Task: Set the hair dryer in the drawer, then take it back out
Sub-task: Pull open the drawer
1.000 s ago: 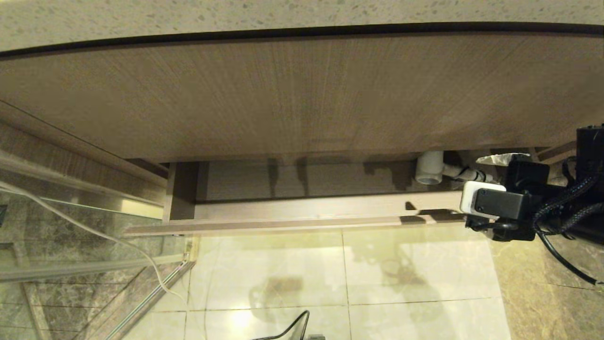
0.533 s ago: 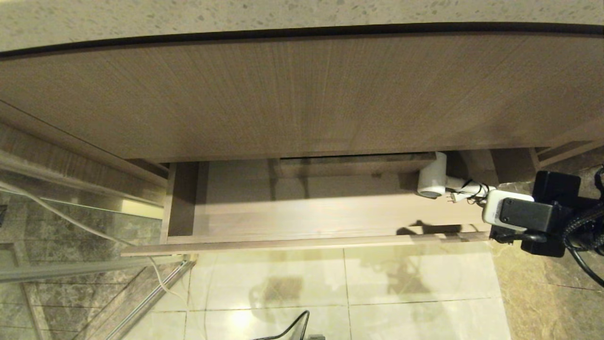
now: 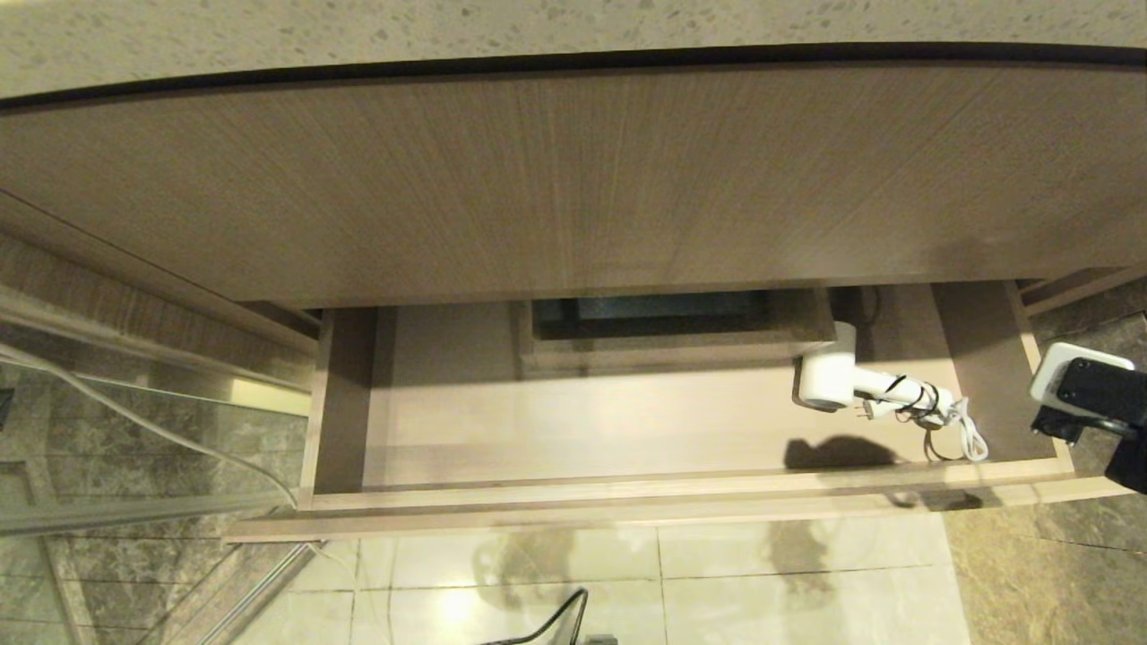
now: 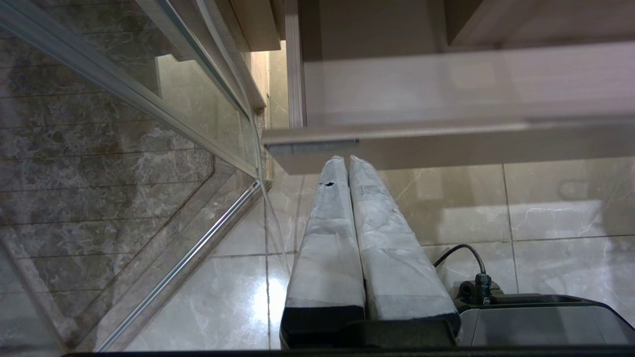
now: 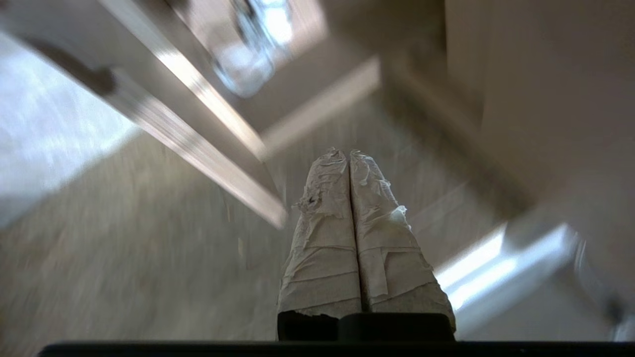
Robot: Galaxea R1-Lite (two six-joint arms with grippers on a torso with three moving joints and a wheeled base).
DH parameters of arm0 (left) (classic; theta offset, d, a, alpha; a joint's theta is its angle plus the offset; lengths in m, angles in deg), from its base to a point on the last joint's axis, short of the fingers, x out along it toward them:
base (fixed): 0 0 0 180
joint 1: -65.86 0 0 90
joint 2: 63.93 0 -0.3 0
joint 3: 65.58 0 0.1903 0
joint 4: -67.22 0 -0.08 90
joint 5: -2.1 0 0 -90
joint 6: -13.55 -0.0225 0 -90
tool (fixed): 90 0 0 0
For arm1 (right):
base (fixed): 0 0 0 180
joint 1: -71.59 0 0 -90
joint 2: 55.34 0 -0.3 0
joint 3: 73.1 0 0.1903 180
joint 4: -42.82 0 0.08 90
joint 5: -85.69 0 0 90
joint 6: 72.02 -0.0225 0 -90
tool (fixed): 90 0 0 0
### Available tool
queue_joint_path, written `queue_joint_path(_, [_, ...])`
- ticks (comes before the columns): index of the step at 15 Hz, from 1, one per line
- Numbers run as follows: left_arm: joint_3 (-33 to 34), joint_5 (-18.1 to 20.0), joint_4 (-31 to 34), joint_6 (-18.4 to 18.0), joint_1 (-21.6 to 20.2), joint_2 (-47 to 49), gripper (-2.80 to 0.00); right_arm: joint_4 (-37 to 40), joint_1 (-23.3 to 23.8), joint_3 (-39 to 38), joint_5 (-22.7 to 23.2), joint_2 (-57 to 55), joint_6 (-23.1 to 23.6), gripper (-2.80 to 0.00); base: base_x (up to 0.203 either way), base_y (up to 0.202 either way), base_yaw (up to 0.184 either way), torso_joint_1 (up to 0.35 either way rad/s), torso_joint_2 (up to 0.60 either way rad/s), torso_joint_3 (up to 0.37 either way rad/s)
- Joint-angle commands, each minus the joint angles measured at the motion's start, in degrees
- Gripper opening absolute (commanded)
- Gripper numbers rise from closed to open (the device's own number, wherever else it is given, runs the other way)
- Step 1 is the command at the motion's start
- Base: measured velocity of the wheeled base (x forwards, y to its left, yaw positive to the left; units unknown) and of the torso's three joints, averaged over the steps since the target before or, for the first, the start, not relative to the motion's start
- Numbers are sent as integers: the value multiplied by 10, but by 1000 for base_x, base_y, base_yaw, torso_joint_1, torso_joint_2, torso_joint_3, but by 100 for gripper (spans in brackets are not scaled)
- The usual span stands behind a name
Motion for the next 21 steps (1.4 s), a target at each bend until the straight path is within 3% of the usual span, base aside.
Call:
queue_joint_path(1, [0,0,0,0,0,0,-280,0,66,0,-1,-5,2,-280,0,0,0,0,0,0])
queue_joint_path(5, [0,0,0,0,0,0,-280,21,88,8,5,-79,-63,-280,0,0,0,0,0,0])
queue_joint_path(15, [0,0,0,0,0,0,-280,-21,60,112,29,-315,-73,-280,0,0,0,0,0,0])
queue_joint_path(21, [0,0,0,0,0,0,-280,-43,66,102,25,-361,-71,-280,0,0,0,0,0,0])
